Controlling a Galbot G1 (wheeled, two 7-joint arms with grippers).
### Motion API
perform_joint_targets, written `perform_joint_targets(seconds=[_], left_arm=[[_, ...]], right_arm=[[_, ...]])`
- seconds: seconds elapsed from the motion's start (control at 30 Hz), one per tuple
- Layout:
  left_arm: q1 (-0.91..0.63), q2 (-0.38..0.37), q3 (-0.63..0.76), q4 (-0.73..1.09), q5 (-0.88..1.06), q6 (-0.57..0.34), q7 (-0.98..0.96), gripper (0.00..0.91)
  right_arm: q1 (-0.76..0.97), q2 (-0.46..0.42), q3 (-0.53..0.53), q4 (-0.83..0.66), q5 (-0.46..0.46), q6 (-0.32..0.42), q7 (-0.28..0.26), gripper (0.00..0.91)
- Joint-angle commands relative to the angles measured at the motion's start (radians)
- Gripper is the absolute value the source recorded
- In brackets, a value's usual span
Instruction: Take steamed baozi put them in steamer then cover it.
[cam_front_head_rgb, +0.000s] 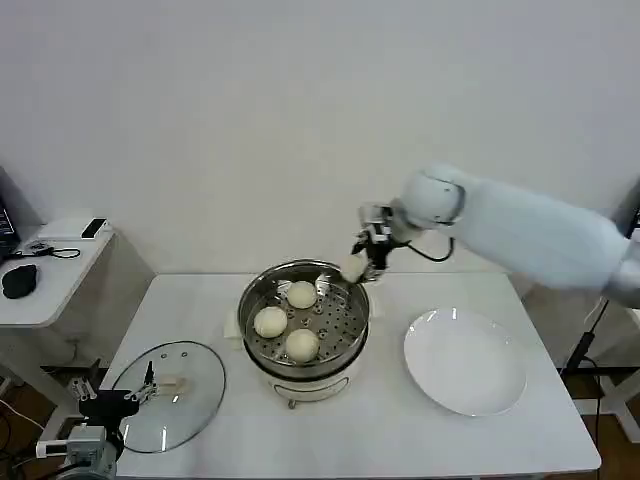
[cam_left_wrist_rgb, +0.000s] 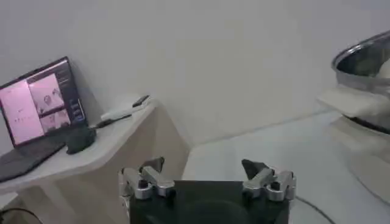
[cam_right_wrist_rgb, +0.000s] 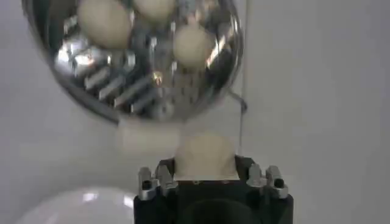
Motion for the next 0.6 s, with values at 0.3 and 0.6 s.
perform_joint_targets(seconds=[0.3, 0.6], left_arm=[[-0.004, -0.009, 0.0, 0.003, 0.001, -0.001, -0.001, 0.907], [-0.011, -0.007, 0.006, 0.015, 0.001, -0.001, 0.0, 0.907]], right_arm=[[-0.068, 0.201, -0.097, -0.037, 0.164, -0.206, 0.161, 0.665], [-0.088, 0.177, -0.096, -0.048, 0.108, -0.204, 0.142, 0.665]])
